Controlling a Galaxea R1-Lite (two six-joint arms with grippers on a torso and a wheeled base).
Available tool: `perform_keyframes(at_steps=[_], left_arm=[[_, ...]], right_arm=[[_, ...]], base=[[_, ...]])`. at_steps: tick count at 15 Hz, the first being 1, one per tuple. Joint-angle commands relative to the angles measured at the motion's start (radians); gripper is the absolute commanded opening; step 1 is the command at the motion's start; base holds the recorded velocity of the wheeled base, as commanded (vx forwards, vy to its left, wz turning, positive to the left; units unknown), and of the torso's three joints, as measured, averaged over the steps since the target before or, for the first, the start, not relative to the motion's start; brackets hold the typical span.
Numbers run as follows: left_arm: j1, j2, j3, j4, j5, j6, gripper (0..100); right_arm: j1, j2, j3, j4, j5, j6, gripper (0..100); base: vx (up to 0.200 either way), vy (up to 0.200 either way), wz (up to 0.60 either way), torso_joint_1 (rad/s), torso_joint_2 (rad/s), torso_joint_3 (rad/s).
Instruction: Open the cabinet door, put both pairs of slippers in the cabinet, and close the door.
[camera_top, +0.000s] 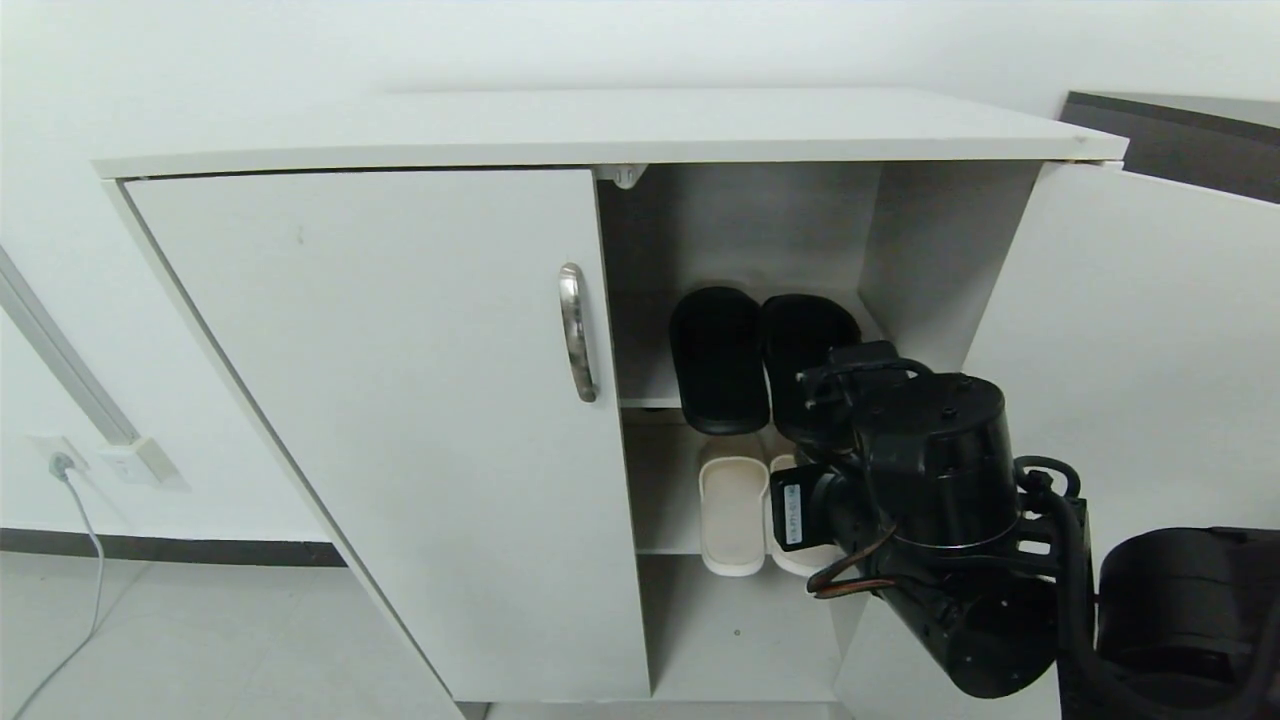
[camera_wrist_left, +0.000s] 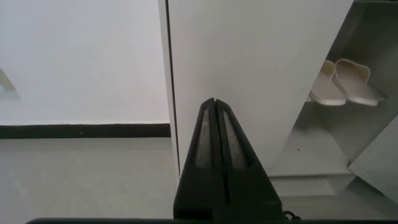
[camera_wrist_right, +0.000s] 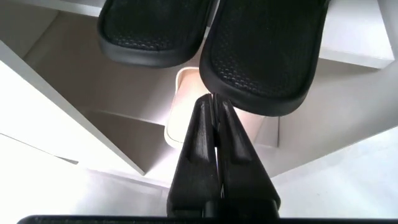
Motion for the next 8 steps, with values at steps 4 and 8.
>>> perform_keyframes(at_steps=[4, 8], left_arm=[[0.0, 0.0, 0.0, 0.0, 0.0, 0.001, 0], [0.0, 0.0, 0.0, 0.0, 0.0, 0.001, 0]], right_arm=[[0.001, 0.003, 0.009, 0.0, 0.0, 0.0, 0], [0.001, 0.003, 0.018, 0.0, 0.0, 0.0, 0]], base=[[-0.2, 0.0, 0.0, 0.005, 0.0, 0.004], [-0.2, 0.0, 0.0, 0.004, 0.0, 0.002]])
